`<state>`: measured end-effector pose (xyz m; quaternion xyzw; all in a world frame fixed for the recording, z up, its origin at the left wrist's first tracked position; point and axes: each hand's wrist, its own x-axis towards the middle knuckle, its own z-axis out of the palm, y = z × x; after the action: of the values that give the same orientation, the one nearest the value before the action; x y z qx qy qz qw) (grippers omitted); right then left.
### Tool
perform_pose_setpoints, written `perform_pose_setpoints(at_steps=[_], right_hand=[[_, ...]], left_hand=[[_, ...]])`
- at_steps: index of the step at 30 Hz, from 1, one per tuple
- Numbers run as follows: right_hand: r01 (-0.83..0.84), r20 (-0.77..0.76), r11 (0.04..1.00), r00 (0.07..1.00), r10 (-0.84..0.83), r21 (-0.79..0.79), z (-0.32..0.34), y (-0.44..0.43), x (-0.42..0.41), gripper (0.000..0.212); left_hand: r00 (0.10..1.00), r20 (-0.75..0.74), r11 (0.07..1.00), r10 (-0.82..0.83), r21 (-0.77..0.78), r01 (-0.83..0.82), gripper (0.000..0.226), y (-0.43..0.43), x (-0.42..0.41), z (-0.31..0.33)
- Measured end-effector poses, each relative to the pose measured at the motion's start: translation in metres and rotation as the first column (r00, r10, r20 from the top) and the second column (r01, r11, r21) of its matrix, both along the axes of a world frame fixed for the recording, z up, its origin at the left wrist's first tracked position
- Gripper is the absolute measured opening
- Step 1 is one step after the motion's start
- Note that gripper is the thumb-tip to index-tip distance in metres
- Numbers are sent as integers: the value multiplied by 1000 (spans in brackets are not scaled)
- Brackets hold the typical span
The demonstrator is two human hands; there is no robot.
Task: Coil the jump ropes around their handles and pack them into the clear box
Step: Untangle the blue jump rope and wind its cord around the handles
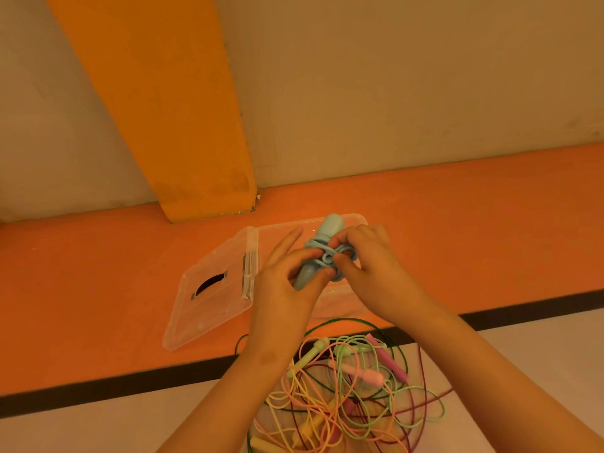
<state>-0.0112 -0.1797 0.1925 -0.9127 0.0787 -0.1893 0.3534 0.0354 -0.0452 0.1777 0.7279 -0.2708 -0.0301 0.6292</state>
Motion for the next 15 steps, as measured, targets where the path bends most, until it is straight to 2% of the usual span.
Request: perform_pose_setpoints(at_steps=[4, 11, 15], right_hand=[[-4, 25, 1000, 1000, 3, 23, -6, 5, 3, 14], [-50, 69, 997, 997, 46, 60, -7, 9, 4, 11], [-37, 168, 999, 985, 30, 39, -5, 10, 5, 13]], left_hand=[[997, 65, 998, 51, 34, -53, 28, -1, 6, 0], [992, 90, 996, 84, 15, -86, 16, 1, 10, -2], [994, 79, 997, 73, 20, -75, 10, -1, 12, -3]])
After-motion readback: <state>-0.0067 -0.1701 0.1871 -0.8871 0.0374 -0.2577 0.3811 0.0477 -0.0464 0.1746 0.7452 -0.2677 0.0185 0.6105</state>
